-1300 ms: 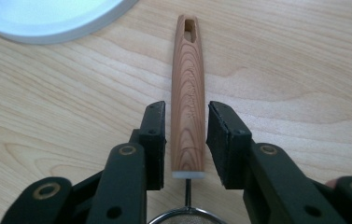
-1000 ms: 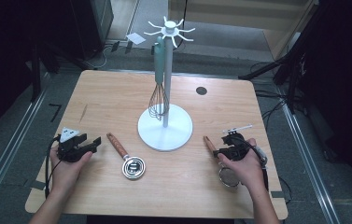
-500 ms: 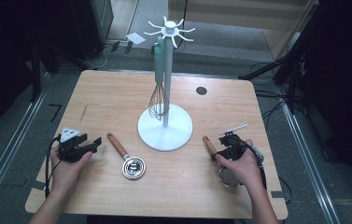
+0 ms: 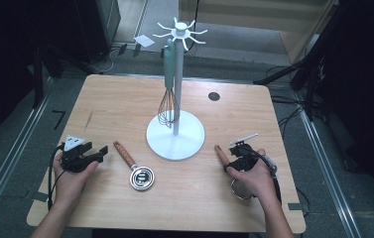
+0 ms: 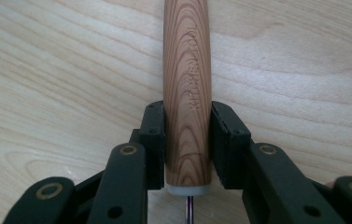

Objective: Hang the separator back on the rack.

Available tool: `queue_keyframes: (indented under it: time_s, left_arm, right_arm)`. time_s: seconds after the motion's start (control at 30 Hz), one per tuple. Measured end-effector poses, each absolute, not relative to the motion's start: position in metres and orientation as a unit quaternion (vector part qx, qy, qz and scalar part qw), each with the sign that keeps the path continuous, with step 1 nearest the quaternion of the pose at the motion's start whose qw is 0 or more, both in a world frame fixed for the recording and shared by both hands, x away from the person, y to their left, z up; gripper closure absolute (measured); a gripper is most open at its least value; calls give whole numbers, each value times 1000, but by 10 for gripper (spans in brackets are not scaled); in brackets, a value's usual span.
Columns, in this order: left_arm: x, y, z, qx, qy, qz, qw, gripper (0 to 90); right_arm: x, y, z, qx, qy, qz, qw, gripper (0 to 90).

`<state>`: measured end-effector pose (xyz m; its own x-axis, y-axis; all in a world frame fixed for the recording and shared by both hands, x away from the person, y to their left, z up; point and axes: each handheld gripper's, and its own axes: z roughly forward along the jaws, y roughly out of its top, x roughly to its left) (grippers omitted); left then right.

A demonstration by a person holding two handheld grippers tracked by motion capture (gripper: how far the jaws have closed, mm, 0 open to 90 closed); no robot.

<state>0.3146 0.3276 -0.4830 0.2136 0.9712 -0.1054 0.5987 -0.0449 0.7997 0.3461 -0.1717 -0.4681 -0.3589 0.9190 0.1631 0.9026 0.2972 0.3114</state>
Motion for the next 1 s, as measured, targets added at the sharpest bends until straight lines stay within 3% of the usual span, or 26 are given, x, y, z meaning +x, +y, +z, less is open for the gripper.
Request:
queue_keyframes:
  time_s: [0.23, 1.0]
  left_arm:
    - [317, 329, -484, 678, 596, 242, 355, 143]
    - [318, 335, -484, 668, 606, 250, 351, 137]
  right_arm:
    - [342, -171, -468, 563, 803, 190, 44, 704]
    - [329, -176, -451, 542, 778, 301, 98, 706]
